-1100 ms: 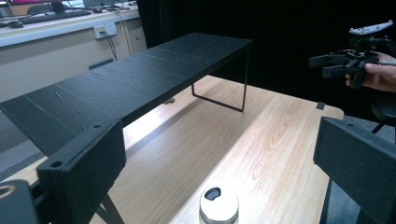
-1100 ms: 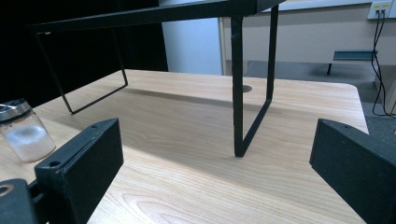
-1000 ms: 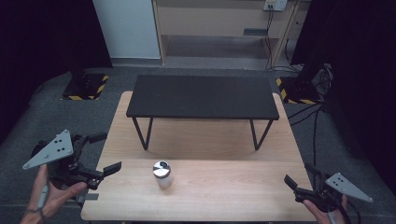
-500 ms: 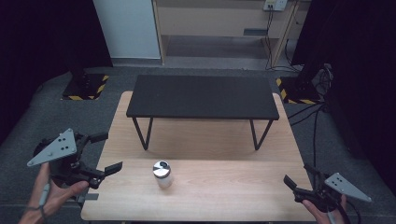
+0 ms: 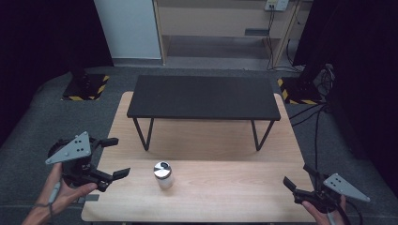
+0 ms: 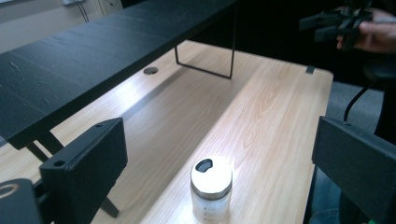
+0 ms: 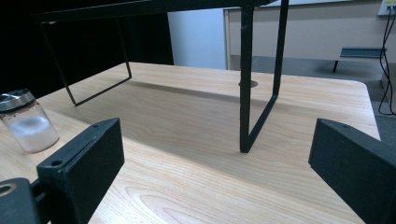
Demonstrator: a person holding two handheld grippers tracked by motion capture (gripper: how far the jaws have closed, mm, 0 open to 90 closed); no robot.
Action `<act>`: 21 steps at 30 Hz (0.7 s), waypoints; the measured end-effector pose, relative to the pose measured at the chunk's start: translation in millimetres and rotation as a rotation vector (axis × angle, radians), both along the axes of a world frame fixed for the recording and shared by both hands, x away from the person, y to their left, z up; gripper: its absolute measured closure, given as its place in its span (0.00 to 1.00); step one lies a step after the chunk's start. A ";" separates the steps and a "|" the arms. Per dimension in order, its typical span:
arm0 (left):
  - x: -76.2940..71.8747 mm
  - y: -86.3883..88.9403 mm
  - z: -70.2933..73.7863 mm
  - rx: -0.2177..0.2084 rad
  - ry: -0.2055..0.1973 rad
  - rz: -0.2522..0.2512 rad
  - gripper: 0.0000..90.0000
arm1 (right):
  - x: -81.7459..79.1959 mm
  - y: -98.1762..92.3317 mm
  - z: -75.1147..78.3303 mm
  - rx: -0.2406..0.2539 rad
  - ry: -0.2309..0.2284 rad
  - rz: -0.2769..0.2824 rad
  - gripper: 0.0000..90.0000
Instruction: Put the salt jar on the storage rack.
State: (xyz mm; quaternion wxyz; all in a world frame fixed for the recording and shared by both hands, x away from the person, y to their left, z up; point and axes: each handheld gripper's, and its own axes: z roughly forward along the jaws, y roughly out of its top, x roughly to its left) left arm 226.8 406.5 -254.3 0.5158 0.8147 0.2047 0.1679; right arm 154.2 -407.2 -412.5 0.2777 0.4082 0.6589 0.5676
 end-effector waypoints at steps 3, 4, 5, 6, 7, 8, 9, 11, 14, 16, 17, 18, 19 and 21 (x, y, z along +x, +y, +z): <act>2.1 -3.6 -5.8 0.005 -0.005 -0.002 0.03 | 0.0 -0.3 -0.2 0.000 -0.001 -0.002 0.04; 3.2 -5.0 -8.4 0.005 -0.002 -0.002 0.03 | -0.3 -0.7 -0.2 0.000 -0.002 -0.003 0.04; 5.2 -8.6 -14.9 0.005 0.006 0.000 0.04 | -0.5 -0.7 -0.2 0.001 -0.003 -0.004 0.04; 5.2 -8.6 -14.9 0.005 0.006 0.000 0.04 | -0.6 -0.7 -0.2 0.001 -0.003 -0.004 0.04; 7.9 -12.7 -21.6 0.008 0.014 -0.005 0.04 | -0.7 -0.6 -0.1 0.001 -0.003 -0.004 0.04; 7.9 -12.7 -21.6 0.008 0.014 -0.005 0.05 | -0.7 -0.6 -0.1 0.001 -0.003 -0.004 0.04; 8.6 -15.0 -24.9 0.010 0.013 -0.005 0.05 | -0.6 -0.5 -0.1 -0.001 -0.003 -0.003 0.04; 11.3 -19.7 -30.3 0.019 0.017 -0.011 0.05 | -0.5 -0.5 -0.1 -0.001 -0.003 -0.002 0.04; 19.4 -25.9 -39.7 0.024 0.031 -0.031 0.05 | -0.4 -0.6 0.0 -0.003 -0.004 0.000 0.04; 23.5 -30.5 -45.7 0.032 0.035 -0.035 0.05 | -0.2 -0.6 -0.1 -0.003 -0.002 -0.001 0.04; 26.0 -32.8 -47.9 0.041 0.040 -0.037 0.05 | -0.3 -0.6 -0.1 -0.004 -0.003 -0.001 0.04; 27.8 -34.4 -49.9 0.048 0.043 -0.040 0.05 | -0.4 -0.7 0.0 -0.003 -0.003 -0.001 0.04; 30.3 -36.2 -53.2 0.053 0.046 -0.044 0.05 | -0.5 -0.6 0.0 -0.003 -0.004 -0.002 0.04; 35.3 -39.9 -60.5 0.068 0.055 -0.046 0.05 | -0.7 -0.7 0.0 -0.002 -0.005 -0.003 0.04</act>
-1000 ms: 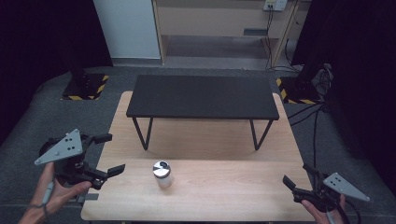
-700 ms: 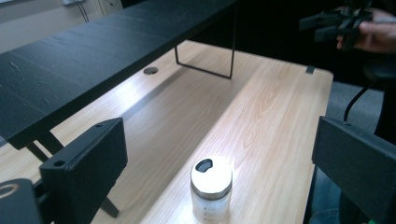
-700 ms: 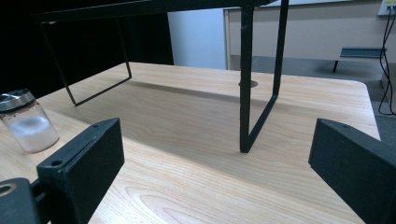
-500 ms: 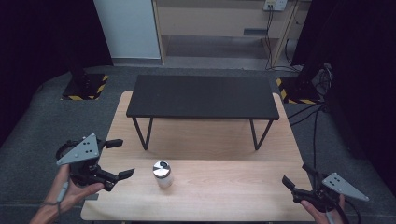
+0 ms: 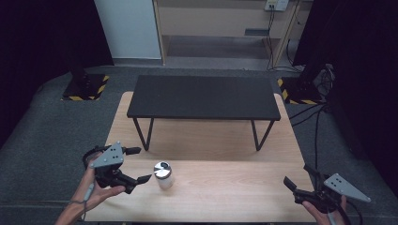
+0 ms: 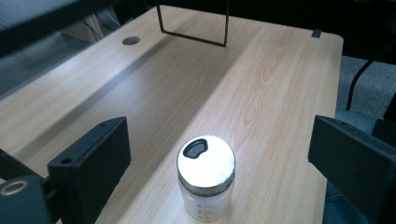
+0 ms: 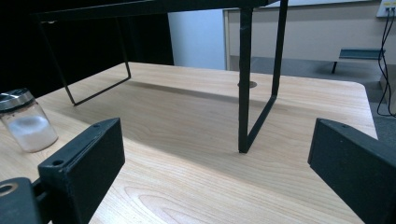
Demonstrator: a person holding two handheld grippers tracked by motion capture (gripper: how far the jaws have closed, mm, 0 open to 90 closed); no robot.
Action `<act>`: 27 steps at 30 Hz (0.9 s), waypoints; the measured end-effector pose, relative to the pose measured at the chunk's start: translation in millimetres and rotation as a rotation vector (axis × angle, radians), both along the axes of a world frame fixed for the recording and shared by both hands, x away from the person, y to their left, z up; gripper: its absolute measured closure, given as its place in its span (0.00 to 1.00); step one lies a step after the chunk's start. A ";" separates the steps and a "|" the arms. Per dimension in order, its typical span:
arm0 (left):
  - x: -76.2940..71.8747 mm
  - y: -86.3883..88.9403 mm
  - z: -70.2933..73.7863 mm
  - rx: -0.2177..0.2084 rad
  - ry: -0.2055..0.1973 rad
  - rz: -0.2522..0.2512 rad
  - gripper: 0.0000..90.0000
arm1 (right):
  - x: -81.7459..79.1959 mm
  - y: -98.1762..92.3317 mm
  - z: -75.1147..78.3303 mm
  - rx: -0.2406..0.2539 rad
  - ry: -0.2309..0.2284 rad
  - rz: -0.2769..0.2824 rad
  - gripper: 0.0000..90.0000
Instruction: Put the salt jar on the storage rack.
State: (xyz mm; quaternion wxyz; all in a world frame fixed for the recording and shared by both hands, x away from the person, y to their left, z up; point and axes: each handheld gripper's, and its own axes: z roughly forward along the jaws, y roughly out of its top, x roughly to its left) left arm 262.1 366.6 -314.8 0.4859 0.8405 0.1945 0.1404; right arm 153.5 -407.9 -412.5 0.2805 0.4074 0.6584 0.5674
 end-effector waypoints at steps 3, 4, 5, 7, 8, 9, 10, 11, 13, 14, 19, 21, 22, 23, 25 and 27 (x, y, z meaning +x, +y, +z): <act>5.6 -3.1 -10.0 0.002 0.012 -0.004 0.06 | 0.4 -0.1 0.0 -0.003 0.003 0.002 0.04; 7.2 -4.4 -13.2 0.005 0.014 -0.004 0.07 | 0.5 -0.1 -0.1 -0.003 0.003 0.003 0.04; 9.9 -5.8 -16.5 0.012 0.016 -0.007 0.07 | 0.5 -0.1 -0.1 -0.003 0.002 0.003 0.04; 12.4 -8.3 -21.4 0.018 0.015 -0.009 0.07 | 0.6 -0.3 -0.1 -0.003 0.002 0.002 0.04; 14.5 -9.6 -23.7 0.023 0.019 -0.012 0.08 | 0.5 -0.2 -0.1 -0.004 0.002 0.002 0.04; 17.4 -11.3 -26.7 0.026 0.028 -0.016 0.08 | 0.3 -0.2 -0.1 -0.004 0.002 0.001 0.04; 19.2 -12.7 -29.6 0.026 0.032 -0.017 0.08 | 0.3 -0.3 -0.1 -0.003 0.002 0.001 0.04; 20.3 -15.0 -31.4 0.035 0.033 -0.015 0.08 | 0.3 -0.2 -0.1 -0.004 0.002 0.000 0.04; 24.2 -18.3 -36.6 0.038 0.042 -0.018 0.08 | 0.3 -0.2 -0.2 -0.004 0.002 0.000 0.04; 25.7 -20.3 -39.0 0.043 0.044 -0.019 0.08 | 0.4 -0.2 -0.2 -0.004 0.003 0.000 0.04; 33.7 -29.3 -51.5 0.062 0.052 -0.031 0.10 | 0.2 -0.4 -0.3 -0.004 0.002 -0.001 0.04; 36.3 -30.8 -54.9 0.057 0.059 -0.029 0.11 | 0.5 -0.6 -0.4 -0.005 0.001 0.000 0.04; 37.9 -31.8 -57.7 0.055 0.065 -0.028 0.12 | 0.6 -0.7 -0.4 -0.006 0.002 0.000 0.04; 37.9 -31.8 -57.7 0.055 0.065 -0.028 0.12 | 0.6 -0.7 -0.4 -0.006 0.002 0.000 0.04; 40.5 -34.0 -62.1 0.060 0.071 -0.028 0.13 | 0.8 -0.7 -0.5 -0.007 0.002 0.002 0.04; 40.0 -34.9 -67.4 0.061 0.059 -0.029 0.17 | 0.9 -0.7 -0.6 -0.006 0.003 0.002 0.04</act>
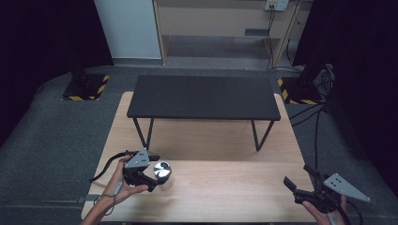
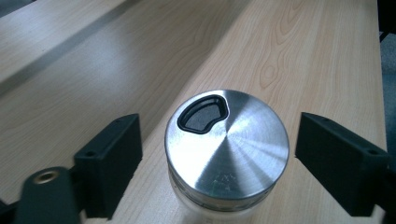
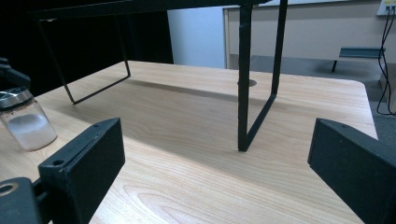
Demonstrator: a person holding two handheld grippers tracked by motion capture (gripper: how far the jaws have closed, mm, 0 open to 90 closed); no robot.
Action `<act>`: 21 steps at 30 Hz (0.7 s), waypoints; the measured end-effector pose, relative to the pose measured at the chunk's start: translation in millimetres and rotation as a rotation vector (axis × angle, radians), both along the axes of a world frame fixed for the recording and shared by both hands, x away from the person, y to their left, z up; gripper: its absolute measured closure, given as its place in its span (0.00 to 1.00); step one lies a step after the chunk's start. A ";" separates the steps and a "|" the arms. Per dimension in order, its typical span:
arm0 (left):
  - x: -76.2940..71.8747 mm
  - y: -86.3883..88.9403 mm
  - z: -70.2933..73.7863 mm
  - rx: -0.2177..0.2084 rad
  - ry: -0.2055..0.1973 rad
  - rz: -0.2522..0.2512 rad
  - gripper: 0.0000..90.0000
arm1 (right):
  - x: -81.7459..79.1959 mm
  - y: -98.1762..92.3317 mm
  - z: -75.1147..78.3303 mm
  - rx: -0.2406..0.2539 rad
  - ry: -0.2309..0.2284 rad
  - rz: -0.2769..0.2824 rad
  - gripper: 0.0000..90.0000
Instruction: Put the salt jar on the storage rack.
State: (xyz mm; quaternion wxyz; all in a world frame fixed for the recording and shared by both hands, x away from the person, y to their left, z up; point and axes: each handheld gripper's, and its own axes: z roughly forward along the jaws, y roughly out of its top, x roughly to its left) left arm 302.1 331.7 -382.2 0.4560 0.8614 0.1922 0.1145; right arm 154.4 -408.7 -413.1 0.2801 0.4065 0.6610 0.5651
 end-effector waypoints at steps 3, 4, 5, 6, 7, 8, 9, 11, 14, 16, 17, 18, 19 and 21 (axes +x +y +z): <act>0.5 -1.7 -1.5 0.007 -0.003 -0.003 0.20 | 0.3 -0.1 -0.2 0.001 0.002 -0.001 0.04; 0.2 -1.1 -2.2 0.003 -0.008 -0.006 0.20 | 0.3 -0.1 -0.2 0.001 0.002 -0.001 0.04; 0.0 -1.0 -2.7 0.002 -0.012 -0.006 0.22 | 0.5 -0.1 -0.2 0.000 0.003 0.000 0.04; 0.0 -1.4 -2.8 0.004 -0.014 -0.007 0.22 | 0.5 -0.1 -0.2 0.000 0.004 0.000 0.04; 0.1 -1.5 -3.6 0.004 -0.016 -0.010 0.24 | 0.8 0.0 -0.2 0.001 0.006 0.001 0.04; 0.1 -2.2 -3.9 0.008 -0.018 -0.012 0.24 | 0.8 0.0 -0.2 0.001 0.006 0.001 0.04; 0.8 -3.1 -4.1 0.012 -0.016 -0.014 0.25 | 0.7 0.1 -0.1 0.001 0.007 0.000 0.04; 3.1 -6.4 -5.6 0.022 -0.009 -0.020 0.26 | 0.8 0.2 -0.3 0.001 0.007 0.000 0.04; 5.8 -7.3 -7.4 0.015 -0.002 -0.024 0.32 | 0.8 0.1 -0.4 0.002 0.008 -0.001 0.04; 7.8 -6.7 -9.4 0.001 0.001 -0.029 0.37 | 0.7 0.1 -0.4 0.001 0.008 -0.001 0.04; 9.3 -6.1 -9.3 -0.003 0.009 -0.029 0.37 | 0.7 0.0 -0.4 0.001 0.007 -0.001 0.04; 9.3 -6.1 -9.0 0.000 0.006 -0.031 0.37 | 0.7 0.0 -0.4 0.001 0.007 -0.001 0.04; 6.8 -6.8 -9.2 0.001 -0.004 -0.025 0.38 | 1.0 -0.2 -0.7 0.002 0.008 -0.001 0.04; 7.0 -6.8 -8.7 0.002 -0.001 -0.024 0.38 | 1.2 -0.3 -0.7 0.001 0.009 0.000 0.04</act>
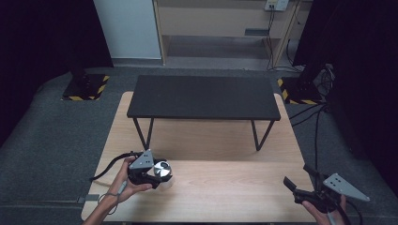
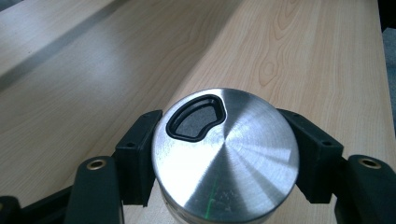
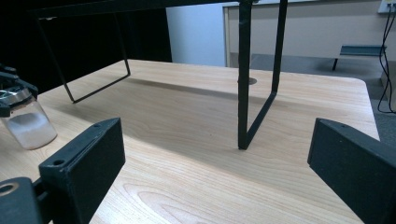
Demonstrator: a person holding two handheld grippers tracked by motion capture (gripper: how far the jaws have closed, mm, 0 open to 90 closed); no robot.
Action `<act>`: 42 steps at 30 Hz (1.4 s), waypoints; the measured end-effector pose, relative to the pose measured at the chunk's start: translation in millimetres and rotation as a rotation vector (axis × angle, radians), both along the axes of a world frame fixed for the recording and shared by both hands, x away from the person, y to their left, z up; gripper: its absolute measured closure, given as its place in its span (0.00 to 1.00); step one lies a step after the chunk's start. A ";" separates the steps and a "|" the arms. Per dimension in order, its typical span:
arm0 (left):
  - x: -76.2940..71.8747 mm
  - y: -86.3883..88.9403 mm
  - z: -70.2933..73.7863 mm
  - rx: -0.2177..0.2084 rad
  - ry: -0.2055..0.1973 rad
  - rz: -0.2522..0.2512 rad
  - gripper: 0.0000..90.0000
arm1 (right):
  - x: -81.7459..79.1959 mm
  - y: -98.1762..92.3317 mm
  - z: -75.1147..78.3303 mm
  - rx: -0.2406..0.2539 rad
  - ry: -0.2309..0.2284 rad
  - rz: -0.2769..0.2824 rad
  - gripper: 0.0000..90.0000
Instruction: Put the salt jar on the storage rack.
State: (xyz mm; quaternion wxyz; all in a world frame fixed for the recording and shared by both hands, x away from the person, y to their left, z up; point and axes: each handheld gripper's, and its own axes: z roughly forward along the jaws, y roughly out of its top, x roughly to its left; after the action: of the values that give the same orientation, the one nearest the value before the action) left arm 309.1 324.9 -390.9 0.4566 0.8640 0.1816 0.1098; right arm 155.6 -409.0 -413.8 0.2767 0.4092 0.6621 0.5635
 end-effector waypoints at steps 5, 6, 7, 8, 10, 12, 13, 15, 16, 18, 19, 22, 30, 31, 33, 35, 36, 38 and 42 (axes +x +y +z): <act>0.4 -0.2 3.0 0.008 0.007 0.005 0.38 | -0.2 -0.1 -0.2 0.001 -0.002 -0.001 0.04; 0.4 -0.2 3.0 0.008 0.007 0.005 0.38 | -0.2 -0.1 -0.2 0.001 -0.002 -0.001 0.04; 0.2 0.5 3.4 0.003 0.009 0.009 0.38 | -0.1 -0.2 -0.3 0.001 -0.002 -0.001 0.04; 0.0 1.3 4.1 -0.005 0.012 0.011 0.38 | -0.1 -0.4 -0.2 0.001 0.000 -0.001 0.04; -0.8 3.2 7.4 -0.015 0.014 0.013 0.38 | -0.1 -0.4 -0.3 0.001 0.000 -0.002 0.04; -2.6 3.5 13.5 -0.012 0.006 0.016 0.38 | -0.2 -0.3 -0.3 0.003 0.000 -0.002 0.04; -3.4 3.0 17.7 -0.007 0.003 0.018 0.38 | 0.0 -0.2 -0.3 0.002 0.000 -0.002 0.04; -5.7 3.7 30.3 -0.027 0.011 0.032 0.38 | 0.2 -0.1 0.0 0.000 0.001 0.001 0.04; -5.7 3.7 30.3 -0.027 0.011 0.032 0.38 | 0.2 -0.2 0.0 0.000 0.001 0.002 0.04; -7.6 4.9 40.2 -0.053 0.010 0.039 0.38 | 0.2 -0.2 0.0 0.001 0.001 0.002 0.04; -8.9 5.2 46.2 -0.064 0.008 0.044 0.38 | 0.2 -0.4 -0.1 0.001 0.001 0.002 0.04; -15.3 1.7 75.9 -0.084 -0.009 0.069 0.38 | 0.6 -0.6 -0.3 0.000 0.002 0.004 0.04; -19.1 -3.5 125.4 -0.111 -0.018 0.116 0.38 | 0.5 -0.4 0.1 0.000 0.001 0.006 0.04; -20.4 -5.8 139.5 -0.100 -0.026 0.132 0.38 | 0.6 -0.6 0.0 0.000 0.001 0.006 0.04; -21.1 -6.1 151.4 -0.103 -0.029 0.149 0.38 | 0.6 -0.7 -0.1 0.000 0.001 0.008 0.04; -21.8 -6.1 156.7 -0.109 -0.030 0.163 0.38 | 0.8 -0.7 0.0 0.000 0.001 0.009 0.05; -22.6 -6.4 162.2 -0.113 -0.034 0.175 0.38 | 0.8 -0.7 0.0 0.000 0.001 0.009 0.05; -24.8 -8.6 174.1 -0.103 -0.051 0.194 0.38 | 1.0 -0.8 -0.1 -0.001 0.000 0.010 0.05; -27.2 -14.3 194.8 -0.082 -0.075 0.224 0.38 | 0.8 -1.5 -0.2 0.002 0.001 0.008 0.05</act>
State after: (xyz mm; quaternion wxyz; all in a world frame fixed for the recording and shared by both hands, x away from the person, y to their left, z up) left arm 281.8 310.7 -196.1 0.4827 0.8143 0.2642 0.1847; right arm 156.5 -410.5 -413.9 0.2739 0.4072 0.6633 0.5650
